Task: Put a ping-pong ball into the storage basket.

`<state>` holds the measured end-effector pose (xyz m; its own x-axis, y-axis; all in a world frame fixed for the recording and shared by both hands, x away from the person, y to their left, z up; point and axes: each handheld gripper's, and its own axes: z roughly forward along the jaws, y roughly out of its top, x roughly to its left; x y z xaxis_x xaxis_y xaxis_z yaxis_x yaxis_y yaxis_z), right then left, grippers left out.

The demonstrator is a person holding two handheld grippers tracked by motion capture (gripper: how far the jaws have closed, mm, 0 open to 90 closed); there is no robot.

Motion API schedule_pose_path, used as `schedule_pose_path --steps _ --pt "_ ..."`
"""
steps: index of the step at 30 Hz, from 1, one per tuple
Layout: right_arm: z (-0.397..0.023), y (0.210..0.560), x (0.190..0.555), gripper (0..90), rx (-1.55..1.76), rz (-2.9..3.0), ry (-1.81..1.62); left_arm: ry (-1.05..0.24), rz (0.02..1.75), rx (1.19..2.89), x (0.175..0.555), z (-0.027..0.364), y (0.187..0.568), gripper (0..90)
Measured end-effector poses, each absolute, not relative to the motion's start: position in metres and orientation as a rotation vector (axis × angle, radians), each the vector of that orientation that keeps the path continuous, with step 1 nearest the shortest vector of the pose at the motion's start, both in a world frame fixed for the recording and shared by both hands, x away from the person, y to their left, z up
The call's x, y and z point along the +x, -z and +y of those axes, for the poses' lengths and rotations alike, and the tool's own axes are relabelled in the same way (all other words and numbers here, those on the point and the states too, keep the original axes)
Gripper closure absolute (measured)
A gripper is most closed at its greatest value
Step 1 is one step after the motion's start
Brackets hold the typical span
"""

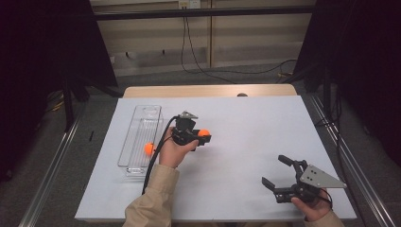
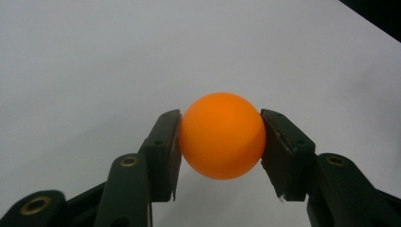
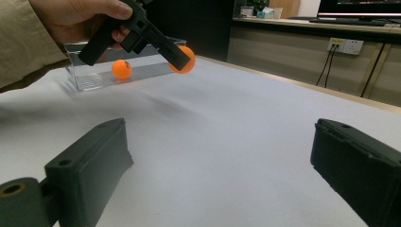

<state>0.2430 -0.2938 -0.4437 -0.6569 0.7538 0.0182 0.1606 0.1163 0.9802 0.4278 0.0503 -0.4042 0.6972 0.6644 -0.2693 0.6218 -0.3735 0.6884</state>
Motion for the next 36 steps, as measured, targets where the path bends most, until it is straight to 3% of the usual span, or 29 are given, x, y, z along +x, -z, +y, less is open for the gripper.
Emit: schedule_pose_path --steps 36 --pt "-0.294 0.443 0.243 4.4 0.887 1.905 -1.574 -0.057 0.994 2.124 0.426 0.065 0.396 50.9"
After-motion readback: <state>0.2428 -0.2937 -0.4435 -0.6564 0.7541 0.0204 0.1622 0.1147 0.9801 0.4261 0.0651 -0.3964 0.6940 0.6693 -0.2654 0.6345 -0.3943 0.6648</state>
